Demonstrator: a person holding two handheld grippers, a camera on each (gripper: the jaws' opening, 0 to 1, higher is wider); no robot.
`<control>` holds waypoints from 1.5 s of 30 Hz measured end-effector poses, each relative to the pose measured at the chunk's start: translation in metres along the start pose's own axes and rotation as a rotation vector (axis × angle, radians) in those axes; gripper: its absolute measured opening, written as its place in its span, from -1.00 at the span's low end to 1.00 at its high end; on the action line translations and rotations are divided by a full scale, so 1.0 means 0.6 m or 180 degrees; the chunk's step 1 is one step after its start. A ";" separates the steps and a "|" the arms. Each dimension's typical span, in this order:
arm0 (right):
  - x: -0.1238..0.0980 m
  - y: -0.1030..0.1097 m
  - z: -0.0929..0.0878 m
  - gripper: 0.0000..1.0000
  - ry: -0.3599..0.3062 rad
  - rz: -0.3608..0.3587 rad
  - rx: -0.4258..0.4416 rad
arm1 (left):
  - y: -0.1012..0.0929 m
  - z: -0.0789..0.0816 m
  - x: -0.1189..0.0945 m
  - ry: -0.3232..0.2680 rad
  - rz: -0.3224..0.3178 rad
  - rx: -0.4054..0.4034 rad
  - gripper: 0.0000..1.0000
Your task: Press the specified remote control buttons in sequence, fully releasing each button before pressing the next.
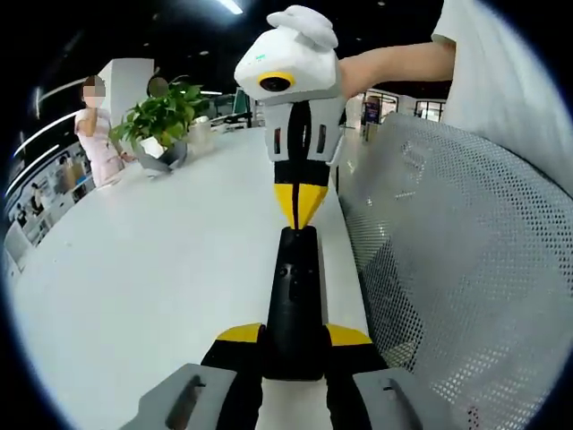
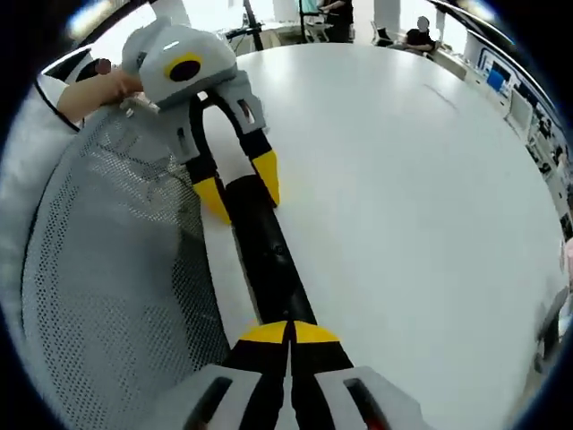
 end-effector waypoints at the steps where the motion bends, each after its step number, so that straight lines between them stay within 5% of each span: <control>1: 0.001 0.001 -0.001 -1.00 -0.0008 0.0013 0.0055 | 0.000 0.000 0.000 -0.0001 0.0001 -0.0006 -0.51; 9: 0.003 -0.004 -0.023 -1.00 -0.0525 0.0223 0.0865 | -0.002 0.001 -0.002 0.0005 0.0024 -0.0022 -0.51; 15: -0.002 0.011 -0.023 -1.00 -0.0538 -0.0024 0.0614 | -0.003 0.002 -0.003 0.0009 0.0035 -0.0033 -0.51; 19: -0.001 0.019 -0.009 -1.00 -0.0632 0.0010 0.0475 | -0.003 0.002 -0.003 0.0003 0.0030 -0.0032 -0.51; 23: 0.008 0.016 -0.007 -1.00 -0.0355 -0.0178 0.0283 | -0.003 0.003 -0.003 0.0011 0.0045 -0.0050 -0.51; 30: 0.005 0.018 0.002 -1.00 -0.0290 -0.0219 0.0142 | -0.003 0.002 -0.003 0.0004 0.0044 -0.0051 -0.51; 36: 0.006 0.025 0.012 -1.00 -0.0047 -0.0487 -0.0365 | -0.004 0.002 -0.003 -0.0001 0.0051 -0.0066 -0.51; 43: 0.006 0.016 0.024 -1.00 0.0045 -0.0342 -0.0080 | -0.004 0.001 -0.004 -0.0012 0.0055 -0.0083 -0.51; 45: 0.008 0.013 0.018 -1.00 -0.0180 -0.0293 0.0045 | -0.004 0.000 -0.005 -0.0011 0.0065 -0.0091 -0.51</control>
Point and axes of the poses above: the point that each gripper's makers call its tool centre point, and the gripper's own axes: x roughly forward along the fingers, y roughly to its left, z roughly out of its top, the point moved 10 cm from there along -x, roughly backward along the fingers, and after that the axes turned 12 degrees about y, right-handed, at the moved point
